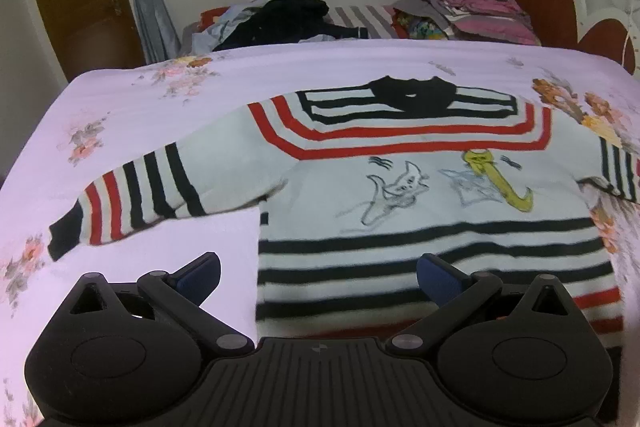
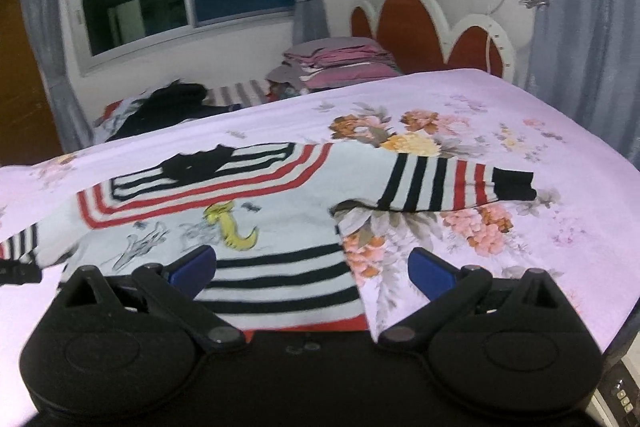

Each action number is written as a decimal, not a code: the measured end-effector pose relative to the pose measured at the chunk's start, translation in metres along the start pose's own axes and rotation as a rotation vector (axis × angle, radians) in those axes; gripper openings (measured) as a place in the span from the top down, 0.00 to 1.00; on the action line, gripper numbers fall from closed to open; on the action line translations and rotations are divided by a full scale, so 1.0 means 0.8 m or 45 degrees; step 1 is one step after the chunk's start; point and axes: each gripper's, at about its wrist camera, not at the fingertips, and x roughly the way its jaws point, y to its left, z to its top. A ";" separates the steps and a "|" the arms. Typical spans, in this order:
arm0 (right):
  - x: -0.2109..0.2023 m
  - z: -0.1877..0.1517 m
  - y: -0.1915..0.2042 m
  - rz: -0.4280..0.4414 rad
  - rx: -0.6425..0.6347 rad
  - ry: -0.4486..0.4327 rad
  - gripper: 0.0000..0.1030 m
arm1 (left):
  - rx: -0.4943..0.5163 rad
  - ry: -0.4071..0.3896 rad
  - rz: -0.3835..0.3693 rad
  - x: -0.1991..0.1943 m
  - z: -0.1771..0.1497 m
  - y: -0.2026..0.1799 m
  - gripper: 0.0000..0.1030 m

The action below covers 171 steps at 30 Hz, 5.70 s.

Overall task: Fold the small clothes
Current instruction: 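Move the right gripper to the black sleeve cuff and grasp it, then carry the held sleeve across the sweater body with the right gripper and release, then move the left gripper to the other sleeve's black cuff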

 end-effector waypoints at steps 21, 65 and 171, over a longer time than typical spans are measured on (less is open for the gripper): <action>0.202 0.050 -0.202 -0.164 0.231 0.152 0.04 | -0.062 0.087 0.090 0.121 0.056 -0.075 0.00; 0.331 0.126 0.044 0.524 -0.145 0.093 0.92 | -0.215 -0.005 -0.070 0.162 0.111 -0.033 0.00; 0.382 0.097 0.025 0.352 -0.227 0.294 0.72 | -0.258 0.054 -0.160 0.226 0.090 -0.059 0.50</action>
